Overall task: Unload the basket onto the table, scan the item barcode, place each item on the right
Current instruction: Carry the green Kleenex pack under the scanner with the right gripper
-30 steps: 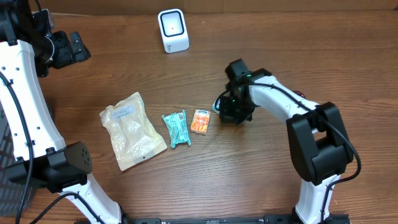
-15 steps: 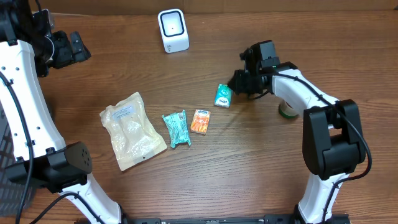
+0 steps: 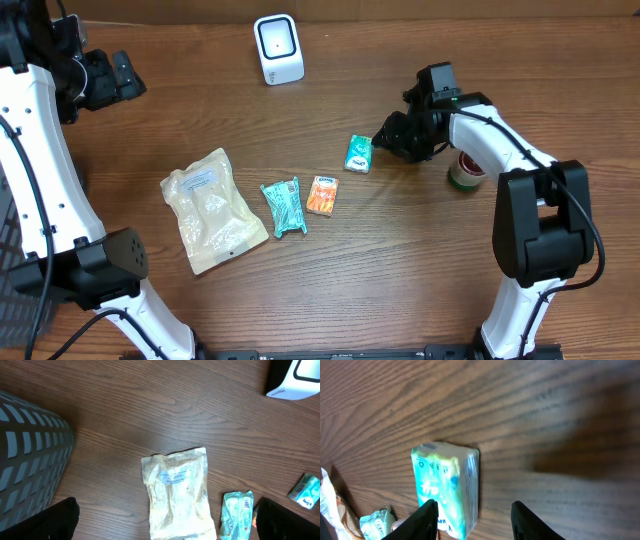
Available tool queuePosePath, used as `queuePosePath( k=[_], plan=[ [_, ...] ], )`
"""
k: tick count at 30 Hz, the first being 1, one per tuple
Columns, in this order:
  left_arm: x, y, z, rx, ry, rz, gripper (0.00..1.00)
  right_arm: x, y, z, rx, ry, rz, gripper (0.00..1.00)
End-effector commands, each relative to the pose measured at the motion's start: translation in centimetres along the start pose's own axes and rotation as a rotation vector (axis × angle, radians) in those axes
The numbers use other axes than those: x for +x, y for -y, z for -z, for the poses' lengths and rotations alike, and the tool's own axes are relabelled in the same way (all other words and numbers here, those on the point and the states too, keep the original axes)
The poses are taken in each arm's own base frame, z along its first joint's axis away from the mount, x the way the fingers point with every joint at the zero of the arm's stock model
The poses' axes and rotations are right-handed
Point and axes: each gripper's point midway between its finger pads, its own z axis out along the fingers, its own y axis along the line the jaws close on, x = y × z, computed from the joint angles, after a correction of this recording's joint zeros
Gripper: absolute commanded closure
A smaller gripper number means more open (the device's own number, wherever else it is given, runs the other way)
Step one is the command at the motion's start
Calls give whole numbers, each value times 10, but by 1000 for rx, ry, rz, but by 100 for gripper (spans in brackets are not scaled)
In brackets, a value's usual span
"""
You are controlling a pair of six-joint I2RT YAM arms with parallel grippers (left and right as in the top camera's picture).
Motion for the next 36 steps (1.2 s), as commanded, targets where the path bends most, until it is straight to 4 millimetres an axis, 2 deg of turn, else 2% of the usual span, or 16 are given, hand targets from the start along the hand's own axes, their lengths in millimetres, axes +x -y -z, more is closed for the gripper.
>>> queuePosePath(
  k=[1, 7, 9, 15, 18, 20, 23, 25, 27, 29, 30, 33, 36],
  plan=[
    [1, 1, -1, -2, -4, -20, 1, 7, -22, 8, -20, 8, -15, 56],
    [1, 1, -1, -2, -4, -20, 0, 30, -20, -17, 68, 2, -63, 56],
    [1, 1, -1, -2, -4, -20, 1, 32, -18, -23, 105, 29, -72, 56],
    [1, 1, -1, -2, -4, -20, 1, 29, -3, -31, 215, 104, -109, 66],
    [1, 1, -1, -2, -4, -21, 0, 28, -2, -34, 214, 104, -109, 78],
    [1, 1, -1, -2, -4, -20, 0, 29, -2, -35, 214, 101, -109, 94],
    [1, 1, -1, -2, -4, -20, 0, 33, -6, -35, 193, 74, -96, 96],
    [1, 1, -1, -2, -4, -20, 1, 40, -24, -34, 98, 12, -22, 96],
    [1, 1, -1, -2, -4, -20, 0, 50, -59, -25, -82, -72, 122, 96],
    [1, 1, -1, -2, -4, -20, 1, 61, -99, -4, -299, -147, 253, 96],
    [1, 1, -1, -2, -4, -20, 0, 62, -112, 8, -364, -166, 281, 96],
    [1, 1, -1, -2, -4, -20, 0, 53, -123, 30, -331, -156, 285, 96],
    [1, 1, -1, -2, -4, -20, 0, 30, -126, 53, -157, -62, 308, 96]
  ],
)
